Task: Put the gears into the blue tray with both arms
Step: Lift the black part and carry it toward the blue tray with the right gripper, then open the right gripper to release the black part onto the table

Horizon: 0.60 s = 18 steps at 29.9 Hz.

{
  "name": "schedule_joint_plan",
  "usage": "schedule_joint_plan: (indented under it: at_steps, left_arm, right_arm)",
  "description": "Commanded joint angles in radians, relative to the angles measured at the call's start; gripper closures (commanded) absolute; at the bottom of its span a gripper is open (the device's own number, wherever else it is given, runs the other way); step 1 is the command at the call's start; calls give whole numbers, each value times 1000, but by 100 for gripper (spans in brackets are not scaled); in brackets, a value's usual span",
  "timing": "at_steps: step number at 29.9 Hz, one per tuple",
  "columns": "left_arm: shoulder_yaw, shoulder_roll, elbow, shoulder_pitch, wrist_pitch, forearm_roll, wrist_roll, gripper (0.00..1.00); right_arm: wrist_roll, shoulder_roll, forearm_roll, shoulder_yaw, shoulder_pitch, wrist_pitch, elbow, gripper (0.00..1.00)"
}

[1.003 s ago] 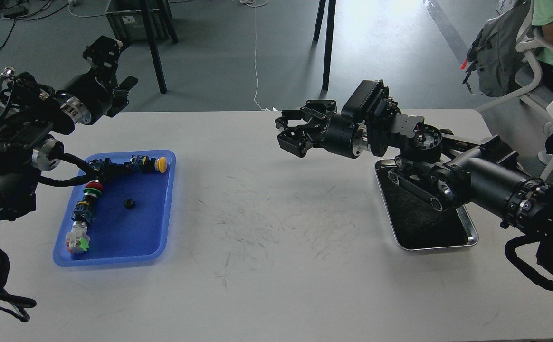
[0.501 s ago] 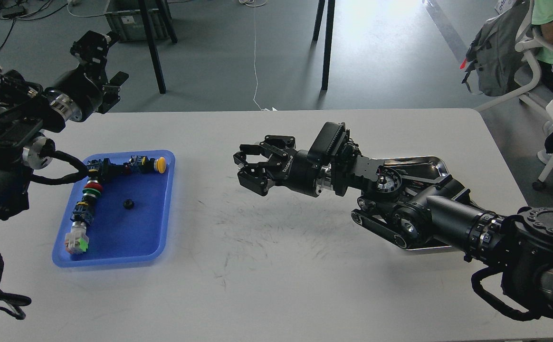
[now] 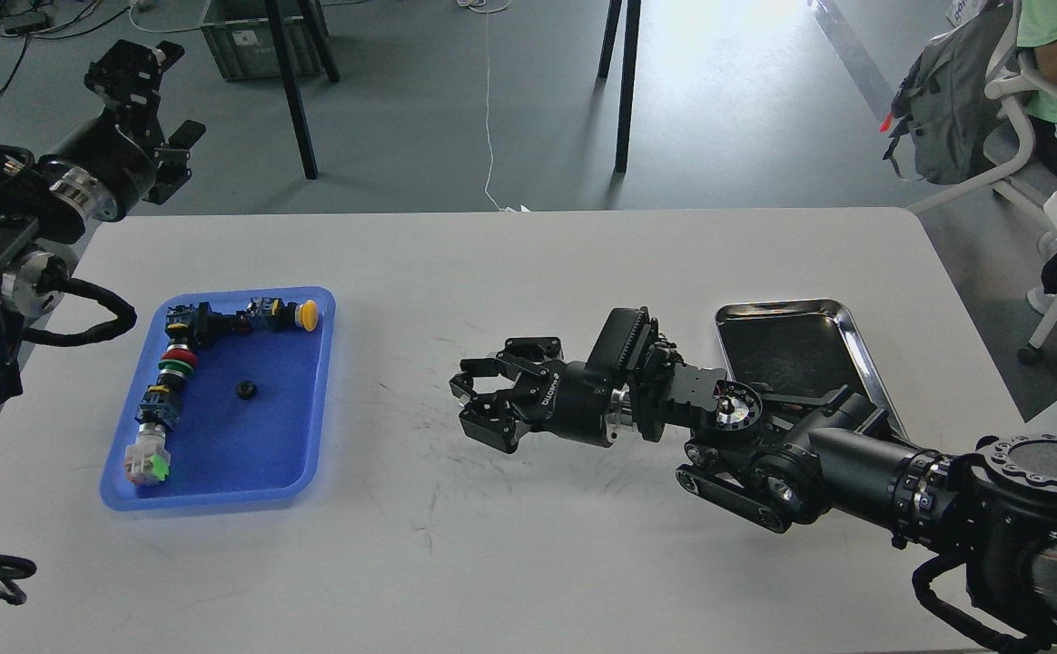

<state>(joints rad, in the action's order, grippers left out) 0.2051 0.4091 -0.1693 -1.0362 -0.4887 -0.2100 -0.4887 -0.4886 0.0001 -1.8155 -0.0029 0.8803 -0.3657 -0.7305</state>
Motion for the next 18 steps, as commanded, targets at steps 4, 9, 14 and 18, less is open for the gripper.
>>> schedule_joint_plan:
  at_steps: [4,9,14,18]
  left_arm:
    - [77,13,1,2,0,34,0,1]
    - [79,13,2,5,0,34,0,1]
    - [80,11,1,5,0,35,0,1]
    - [80,13,-4,5,0,35,0,1]
  right_arm:
    - [0,0,-13,-31,-6,-1,-38,98]
    - [0,0,-15,-61,-14,-1,-46,98]
    - [0,0,-19,-65,-15,4,-44,98]
    - [0,0,-30,-91,-15,7,-44,98]
